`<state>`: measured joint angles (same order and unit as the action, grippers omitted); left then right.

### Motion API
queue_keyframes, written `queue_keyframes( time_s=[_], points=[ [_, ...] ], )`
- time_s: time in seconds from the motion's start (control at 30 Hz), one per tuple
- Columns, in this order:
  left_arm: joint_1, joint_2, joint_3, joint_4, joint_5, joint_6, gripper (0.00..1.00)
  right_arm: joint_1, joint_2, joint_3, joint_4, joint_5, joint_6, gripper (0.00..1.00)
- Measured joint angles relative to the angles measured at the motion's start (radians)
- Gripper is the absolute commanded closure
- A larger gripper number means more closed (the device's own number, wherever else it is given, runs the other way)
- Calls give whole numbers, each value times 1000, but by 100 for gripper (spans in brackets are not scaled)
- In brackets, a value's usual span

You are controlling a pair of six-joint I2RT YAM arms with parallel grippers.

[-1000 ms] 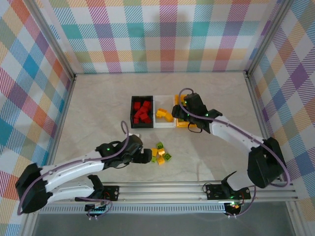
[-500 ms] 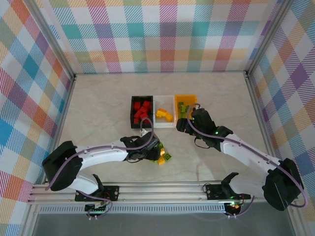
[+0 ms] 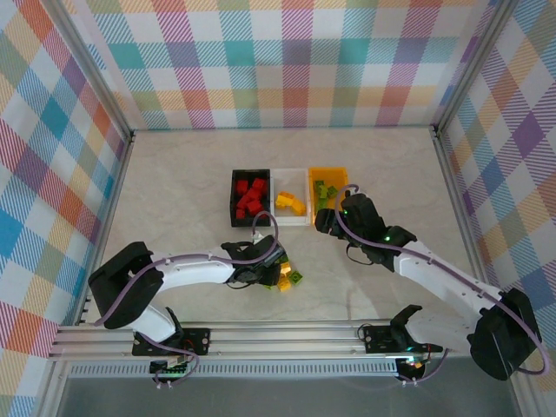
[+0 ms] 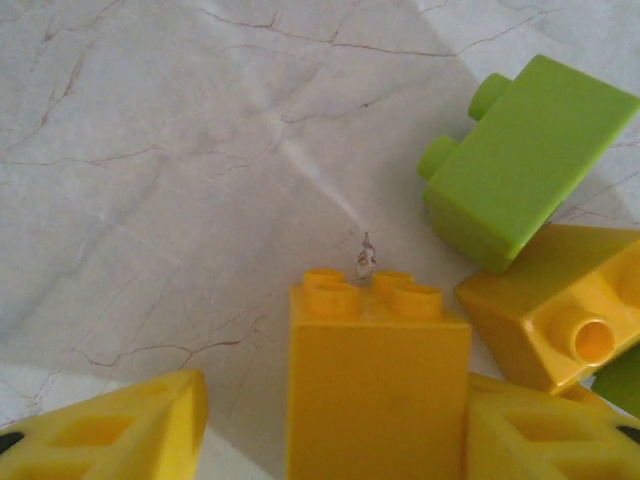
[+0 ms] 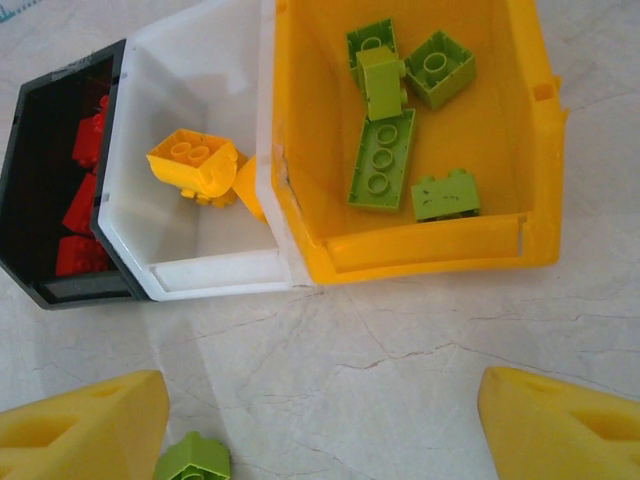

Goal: Sort the legos into containers by color

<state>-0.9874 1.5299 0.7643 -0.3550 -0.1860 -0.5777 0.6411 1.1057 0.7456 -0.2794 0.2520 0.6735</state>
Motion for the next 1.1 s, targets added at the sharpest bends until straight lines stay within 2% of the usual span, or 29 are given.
queue_keyframes(
  time_s=[0.1, 0.23, 0.47, 0.57, 0.67, 1.1],
  points=[
    [0, 0, 3, -1, -6, 0, 61, 0, -8, 0, 0, 2, 0, 19],
    [1, 1, 14, -5, -18, 1, 69, 0, -8, -3, 0, 2, 3, 19],
    [24, -86, 60, -70, -61, 2, 70, 0, -24, -36, 1, 1, 18, 19],
    [65, -130, 153, -103, -66, 21, 69, 0, -40, -59, 2, 1, 25, 19],
    [119, -112, 279, -111, -66, 45, 69, 0, -47, -78, 1, 1, 29, 18],
    [254, 410, 881, -173, -58, 130, 69, 0, -50, -114, 2, -9, 47, 18]
  ],
)
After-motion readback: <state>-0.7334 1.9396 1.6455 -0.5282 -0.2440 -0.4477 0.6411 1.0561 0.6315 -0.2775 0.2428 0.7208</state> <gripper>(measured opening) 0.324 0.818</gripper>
